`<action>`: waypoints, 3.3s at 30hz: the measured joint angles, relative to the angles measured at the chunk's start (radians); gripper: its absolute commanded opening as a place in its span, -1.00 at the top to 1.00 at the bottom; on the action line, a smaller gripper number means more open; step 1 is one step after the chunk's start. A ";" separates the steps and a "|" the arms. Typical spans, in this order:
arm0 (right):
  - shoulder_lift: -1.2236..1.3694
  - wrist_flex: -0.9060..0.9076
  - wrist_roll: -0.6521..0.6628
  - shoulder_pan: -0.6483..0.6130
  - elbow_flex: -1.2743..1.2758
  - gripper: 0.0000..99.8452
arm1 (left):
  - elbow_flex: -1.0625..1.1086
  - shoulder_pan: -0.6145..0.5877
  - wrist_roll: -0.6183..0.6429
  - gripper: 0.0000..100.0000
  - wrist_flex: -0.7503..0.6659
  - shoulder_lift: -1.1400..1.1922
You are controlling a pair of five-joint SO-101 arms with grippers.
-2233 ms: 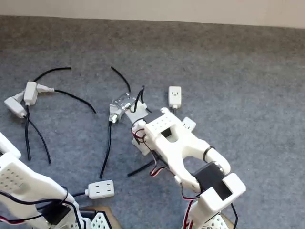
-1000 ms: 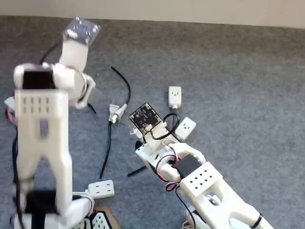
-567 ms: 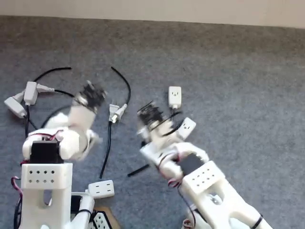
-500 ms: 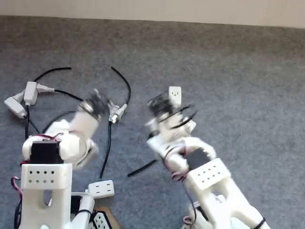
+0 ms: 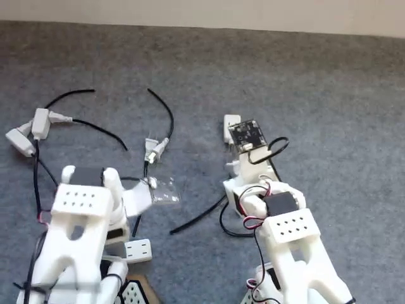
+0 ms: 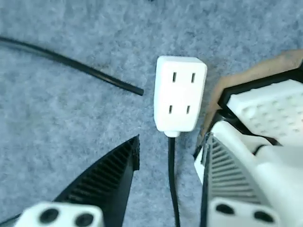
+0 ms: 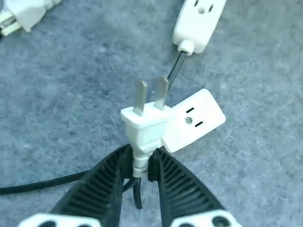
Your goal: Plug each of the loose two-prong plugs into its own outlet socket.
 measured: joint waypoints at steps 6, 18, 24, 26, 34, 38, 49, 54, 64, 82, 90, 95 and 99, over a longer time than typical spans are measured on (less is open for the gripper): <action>0.000 -0.006 0.000 0.005 0.000 0.99 | 0.141 0.084 -0.006 0.52 -0.086 -0.183; 0.000 -0.006 0.000 0.006 0.000 0.99 | 0.393 0.176 -0.006 0.52 -0.301 -0.356; 0.000 -0.006 0.000 0.006 0.000 0.99 | 0.385 0.180 -0.008 0.52 -0.287 -0.362; 0.000 -0.006 0.000 0.006 0.000 0.99 | 0.354 0.180 -0.008 0.52 -0.252 -0.361; 0.000 -0.006 0.000 0.006 0.000 0.99 | 0.345 0.238 -0.087 0.52 -0.233 -0.359; 0.000 -0.009 0.000 0.006 0.000 0.99 | 0.348 0.290 -0.110 0.52 -0.233 -0.361; 0.000 -0.043 0.000 0.006 0.011 0.99 | 0.376 0.341 -0.086 0.52 -0.350 -0.361; 0.000 -0.043 0.000 0.006 0.011 0.99 | 0.374 0.272 -0.084 0.52 -0.446 -0.348; 0.000 -0.043 0.000 0.006 0.011 0.99 | 0.302 0.250 0.097 0.52 -0.572 -0.347; 0.000 -0.043 0.025 0.006 0.011 0.99 | 0.071 0.354 0.086 0.65 -0.311 0.075; 0.000 -0.043 0.025 0.006 0.011 0.99 | 0.160 0.233 0.015 0.65 -0.512 0.066; 0.000 -0.043 0.025 0.006 0.011 0.99 | 0.199 0.180 -0.017 0.65 -0.566 0.083; 0.000 -0.043 0.025 0.006 0.011 0.99 | 0.209 0.176 -0.018 0.66 -0.566 0.083</action>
